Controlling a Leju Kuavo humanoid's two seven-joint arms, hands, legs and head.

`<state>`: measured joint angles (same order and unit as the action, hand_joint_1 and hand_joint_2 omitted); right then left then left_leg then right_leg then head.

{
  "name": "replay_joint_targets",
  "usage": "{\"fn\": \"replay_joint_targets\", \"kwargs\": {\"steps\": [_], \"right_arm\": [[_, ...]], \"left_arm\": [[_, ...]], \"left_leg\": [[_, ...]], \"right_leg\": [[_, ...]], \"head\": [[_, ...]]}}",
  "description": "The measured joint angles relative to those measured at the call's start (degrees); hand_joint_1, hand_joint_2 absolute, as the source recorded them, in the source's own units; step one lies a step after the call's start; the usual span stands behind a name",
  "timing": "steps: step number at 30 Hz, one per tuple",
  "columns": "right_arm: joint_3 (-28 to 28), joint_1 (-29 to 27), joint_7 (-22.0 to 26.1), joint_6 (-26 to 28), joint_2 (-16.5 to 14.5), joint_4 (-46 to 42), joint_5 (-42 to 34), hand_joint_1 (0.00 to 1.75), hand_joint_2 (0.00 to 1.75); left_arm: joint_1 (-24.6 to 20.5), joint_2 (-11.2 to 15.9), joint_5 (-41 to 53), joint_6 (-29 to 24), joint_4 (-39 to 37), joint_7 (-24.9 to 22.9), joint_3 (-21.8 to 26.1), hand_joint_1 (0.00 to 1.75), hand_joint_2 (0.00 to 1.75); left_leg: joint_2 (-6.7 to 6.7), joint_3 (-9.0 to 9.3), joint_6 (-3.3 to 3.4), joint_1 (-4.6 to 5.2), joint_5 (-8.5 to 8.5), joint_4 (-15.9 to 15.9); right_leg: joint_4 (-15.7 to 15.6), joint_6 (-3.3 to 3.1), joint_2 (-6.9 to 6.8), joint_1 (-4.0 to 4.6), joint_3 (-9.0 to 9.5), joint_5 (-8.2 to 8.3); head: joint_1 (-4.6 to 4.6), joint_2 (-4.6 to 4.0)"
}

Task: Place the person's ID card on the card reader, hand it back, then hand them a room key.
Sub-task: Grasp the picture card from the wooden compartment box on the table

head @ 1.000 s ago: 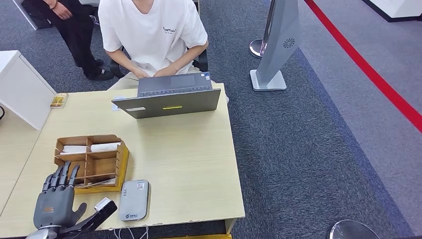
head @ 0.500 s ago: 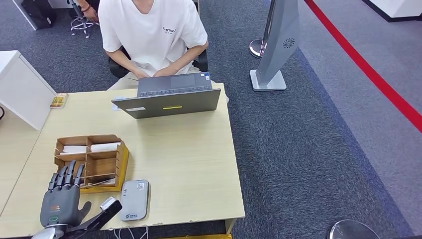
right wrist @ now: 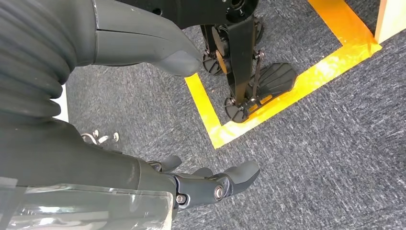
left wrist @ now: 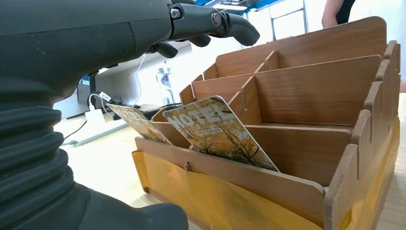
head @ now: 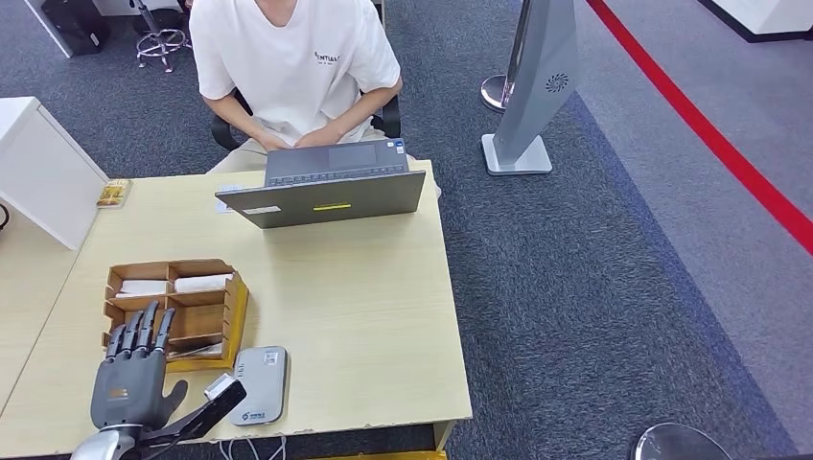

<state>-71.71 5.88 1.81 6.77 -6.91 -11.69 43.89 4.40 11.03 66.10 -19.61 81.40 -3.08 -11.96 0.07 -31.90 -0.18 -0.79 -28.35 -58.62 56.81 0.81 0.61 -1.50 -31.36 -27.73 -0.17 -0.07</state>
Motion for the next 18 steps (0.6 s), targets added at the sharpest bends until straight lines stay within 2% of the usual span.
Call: {"fn": "replay_joint_targets", "kwargs": {"steps": [10,14,18], "right_arm": [[0.02,0.00,0.01,-0.11,-0.01,0.00,0.00,0.00,1.75],[0.02,0.00,-0.01,-0.36,-0.01,0.00,0.07,0.00,1.75],[0.02,0.00,-0.02,-0.24,-0.02,0.00,0.14,0.00,1.75]], "left_arm": [[0.01,-0.08,-0.30,0.00,0.00,-0.23,-0.34,0.00,1.75],[0.03,-0.08,-0.51,0.00,0.00,-0.36,-0.35,1.72,1.75],[0.08,-0.08,-0.71,0.02,0.00,-0.53,-0.35,1.75,1.75]], "left_leg": [[0.00,0.00,0.00,0.00,0.00,0.00],[0.00,0.00,0.00,0.00,0.00,0.00],[0.00,0.00,0.00,0.00,0.00,0.00]], "right_leg": [[0.00,0.00,0.00,0.00,0.00,0.00],[0.00,0.00,0.00,0.00,0.01,0.00],[0.00,0.00,0.00,0.00,0.01,0.00]], "head": [[0.00,0.01],[0.00,0.00],[-0.01,0.00]]}}
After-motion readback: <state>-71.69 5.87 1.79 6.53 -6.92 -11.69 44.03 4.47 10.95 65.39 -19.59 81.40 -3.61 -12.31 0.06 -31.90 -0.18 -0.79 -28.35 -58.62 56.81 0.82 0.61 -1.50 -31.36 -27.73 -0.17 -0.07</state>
